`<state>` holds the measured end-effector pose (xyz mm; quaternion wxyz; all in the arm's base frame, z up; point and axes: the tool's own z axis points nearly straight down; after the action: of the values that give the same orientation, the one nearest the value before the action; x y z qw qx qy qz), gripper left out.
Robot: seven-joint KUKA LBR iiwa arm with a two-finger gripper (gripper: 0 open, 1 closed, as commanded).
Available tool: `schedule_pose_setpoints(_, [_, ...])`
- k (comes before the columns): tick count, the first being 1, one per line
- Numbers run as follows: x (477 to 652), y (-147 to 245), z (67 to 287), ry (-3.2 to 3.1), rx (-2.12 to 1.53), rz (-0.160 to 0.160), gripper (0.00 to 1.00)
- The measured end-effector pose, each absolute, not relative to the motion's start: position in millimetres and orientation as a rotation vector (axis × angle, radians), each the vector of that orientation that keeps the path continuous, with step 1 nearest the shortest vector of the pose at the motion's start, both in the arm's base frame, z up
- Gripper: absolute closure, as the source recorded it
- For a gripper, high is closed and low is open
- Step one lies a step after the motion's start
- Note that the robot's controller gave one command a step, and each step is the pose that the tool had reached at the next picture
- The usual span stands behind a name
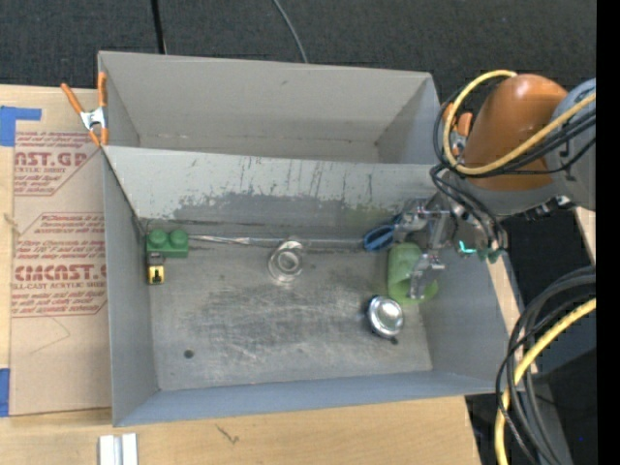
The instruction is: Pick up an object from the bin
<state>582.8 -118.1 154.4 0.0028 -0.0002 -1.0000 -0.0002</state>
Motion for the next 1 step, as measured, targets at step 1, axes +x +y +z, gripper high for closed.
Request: schedule_pose_setpoints(1, [564.3,-136.0,72.7,-3.117,0.475,-0.015,0.00])
